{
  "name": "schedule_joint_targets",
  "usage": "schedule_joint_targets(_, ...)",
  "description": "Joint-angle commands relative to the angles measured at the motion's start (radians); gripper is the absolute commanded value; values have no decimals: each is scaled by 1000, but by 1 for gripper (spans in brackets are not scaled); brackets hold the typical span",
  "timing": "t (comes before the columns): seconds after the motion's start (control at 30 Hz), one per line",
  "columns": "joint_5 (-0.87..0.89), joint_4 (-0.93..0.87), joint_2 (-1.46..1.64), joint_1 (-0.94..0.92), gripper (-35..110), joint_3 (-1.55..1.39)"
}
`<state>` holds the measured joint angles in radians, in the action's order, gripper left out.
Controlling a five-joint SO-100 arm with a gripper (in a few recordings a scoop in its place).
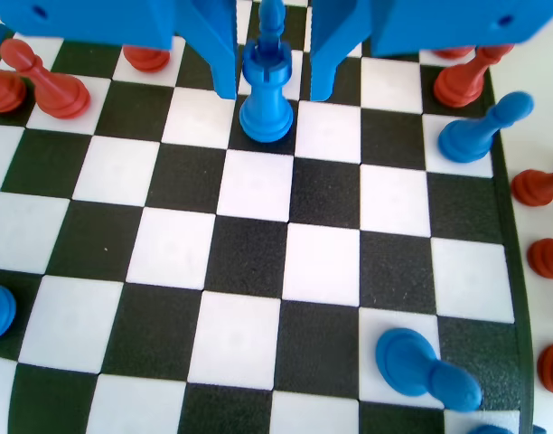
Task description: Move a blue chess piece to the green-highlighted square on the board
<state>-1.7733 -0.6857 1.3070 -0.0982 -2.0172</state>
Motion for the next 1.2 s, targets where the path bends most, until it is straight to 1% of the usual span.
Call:
schedule_joint_targets(0.0,-15,-6,35,-18,10,23)
schedule_joint_targets(0.47,-34,-2,35,-12,7,5)
schedule_joint_targets(0.73,-43,9,37,-8,1,-8)
schedule_joint_targets(0.9,-37,6,41,-3,1,-8)
schedule_joint_targets(1.17,11,-121,104,43,1,21)
